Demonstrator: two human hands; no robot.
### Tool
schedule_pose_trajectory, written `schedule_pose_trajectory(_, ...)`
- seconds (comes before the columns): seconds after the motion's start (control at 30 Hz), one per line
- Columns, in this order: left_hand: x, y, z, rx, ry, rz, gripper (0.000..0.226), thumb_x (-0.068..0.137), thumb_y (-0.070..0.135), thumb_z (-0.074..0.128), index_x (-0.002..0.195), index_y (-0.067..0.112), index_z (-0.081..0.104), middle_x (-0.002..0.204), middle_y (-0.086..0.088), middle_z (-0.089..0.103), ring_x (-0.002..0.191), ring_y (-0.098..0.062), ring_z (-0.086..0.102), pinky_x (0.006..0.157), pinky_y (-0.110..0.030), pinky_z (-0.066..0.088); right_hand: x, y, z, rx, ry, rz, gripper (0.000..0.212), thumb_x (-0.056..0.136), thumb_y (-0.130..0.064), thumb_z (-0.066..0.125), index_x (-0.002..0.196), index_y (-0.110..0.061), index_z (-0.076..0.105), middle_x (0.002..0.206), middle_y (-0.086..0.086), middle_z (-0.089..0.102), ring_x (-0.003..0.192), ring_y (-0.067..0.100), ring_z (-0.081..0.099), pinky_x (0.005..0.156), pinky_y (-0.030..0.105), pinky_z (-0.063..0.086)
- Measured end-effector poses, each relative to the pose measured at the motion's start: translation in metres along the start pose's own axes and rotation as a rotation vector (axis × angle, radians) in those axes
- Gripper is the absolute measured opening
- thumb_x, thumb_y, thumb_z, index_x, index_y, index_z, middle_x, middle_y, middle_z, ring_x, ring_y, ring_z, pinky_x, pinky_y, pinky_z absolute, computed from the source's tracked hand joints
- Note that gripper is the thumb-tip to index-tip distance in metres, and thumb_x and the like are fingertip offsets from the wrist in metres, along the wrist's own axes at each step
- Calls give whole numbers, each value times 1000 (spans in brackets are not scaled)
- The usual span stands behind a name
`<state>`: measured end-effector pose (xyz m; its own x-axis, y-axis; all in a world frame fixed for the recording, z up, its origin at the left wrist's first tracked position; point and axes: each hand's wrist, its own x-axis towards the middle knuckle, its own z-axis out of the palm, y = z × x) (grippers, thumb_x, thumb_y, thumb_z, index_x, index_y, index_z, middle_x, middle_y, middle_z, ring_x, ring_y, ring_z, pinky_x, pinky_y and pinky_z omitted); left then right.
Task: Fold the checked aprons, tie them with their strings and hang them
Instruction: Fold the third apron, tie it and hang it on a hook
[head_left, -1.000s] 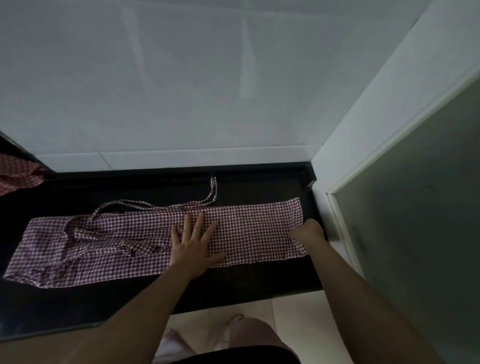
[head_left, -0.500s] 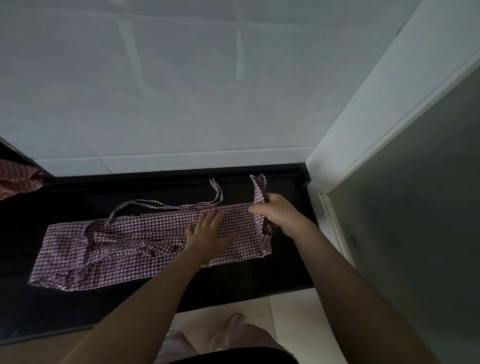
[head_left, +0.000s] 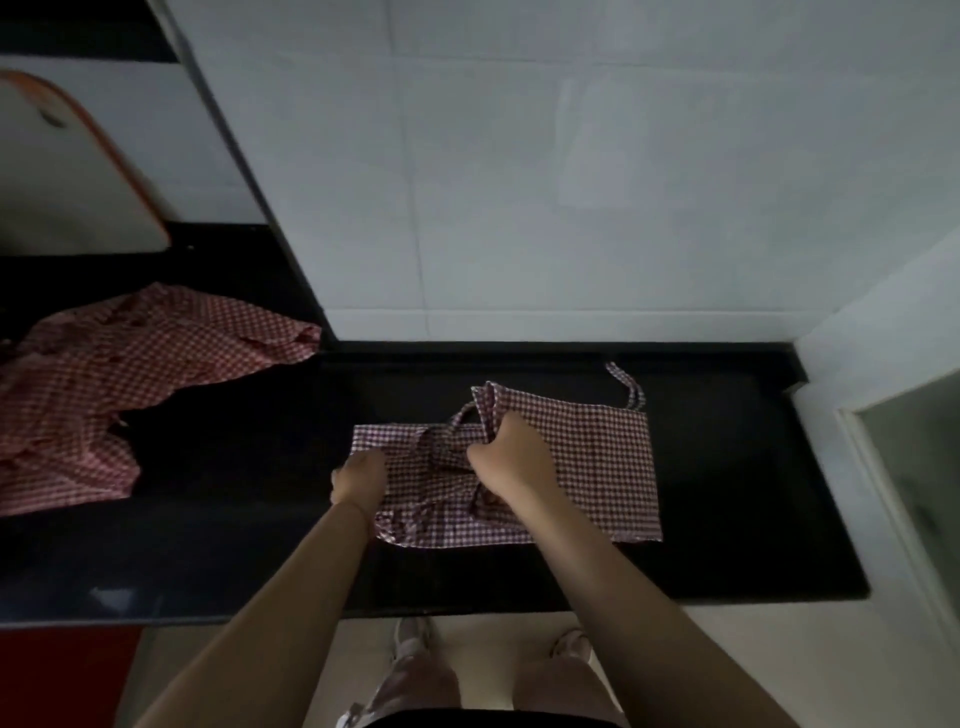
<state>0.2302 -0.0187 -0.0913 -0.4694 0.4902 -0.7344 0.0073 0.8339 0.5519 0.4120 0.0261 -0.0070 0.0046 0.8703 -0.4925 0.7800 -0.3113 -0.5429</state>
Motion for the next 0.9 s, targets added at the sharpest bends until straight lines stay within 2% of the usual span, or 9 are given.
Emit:
schedule_pose_trajectory(0.1, -3, 6, -25, -338, -165, -112, 22, 95, 28, 52, 94, 10, 65, 95, -11, 68, 76, -22, 63, 72, -33, 54, -14, -41, 57, 11, -28, -103, 41, 88, -24, 62, 124, -8, 50, 112, 7, 65, 103, 27, 65, 85, 33, 50)
schedule_pose_trajectory(0.17, 3, 6, -37, -425, -246, -143, 30, 99, 33, 48, 85, 12, 66, 71, -4, 67, 55, -16, 62, 52, -23, 49, -13, -54, 91, 42, -150, -81, 48, 91, -25, 63, 131, -7, 45, 118, 9, 65, 104, 27, 65, 83, 31, 50)
schedule_pose_trajectory(0.3, 12, 5, -49, -269, -369, -61, 29, 96, 39, 56, 97, 13, 68, 85, -4, 67, 77, -17, 60, 66, -30, 49, 0, -51, 124, -76, -319, -120, 35, 93, -23, 59, 124, -8, 57, 115, 9, 69, 104, 29, 67, 85, 32, 50)
schedule_pose_trajectory(0.4, 21, 0, -45, -59, -389, 50, 11, 86, 23, 69, 82, 13, 67, 79, -7, 63, 63, -15, 57, 57, -26, 44, 6, -41, 123, -84, -358, -122, 19, 92, -15, 52, 101, -10, 68, 93, 10, 74, 86, 26, 73, 76, 32, 54)
schedule_pose_trajectory(0.47, 25, -2, -38, 53, -340, 101, 17, 80, 29, 76, 88, 17, 66, 88, -6, 66, 72, -17, 63, 56, -25, 47, 10, -30, 114, -38, -252, -105, 17, 94, -15, 52, 96, -9, 67, 91, 11, 73, 84, 26, 70, 75, 32, 52)
schedule_pose_trajectory(0.6, 27, -4, -33, 179, -273, 137, 24, 85, 34, 63, 107, 23, 63, 115, -6, 61, 94, -24, 66, 82, -38, 57, 13, -7, 90, -65, 62, -79, 14, 96, -18, 54, 89, -12, 64, 86, 1, 65, 77, 16, 61, 69, 28, 48)
schedule_pose_trajectory(0.7, 19, 1, -39, 44, -210, 103, 30, 92, 32, 49, 117, 17, 55, 107, -6, 62, 93, -26, 64, 89, -48, 54, 12, 14, 72, -121, 318, -30, 13, 94, -17, 56, 82, -16, 59, 82, -2, 58, 75, 13, 57, 67, 28, 50)
schedule_pose_trajectory(0.8, 20, 3, -47, 37, -136, 73, 27, 96, 25, 45, 117, 10, 49, 99, -6, 60, 89, -25, 62, 80, -44, 54, 16, 36, 54, -259, 525, 8, 5, 88, -15, 58, 87, -11, 60, 94, 6, 56, 88, 23, 54, 77, 38, 48)
schedule_pose_trajectory(0.9, 21, 3, -46, 214, -116, 161, 22, 93, 20, 45, 113, 10, 48, 100, -6, 60, 84, -21, 60, 67, -35, 48, 18, 55, 36, -310, 545, 156, 20, 84, -17, 61, 101, -10, 54, 110, 12, 49, 104, 30, 48, 86, 42, 41)
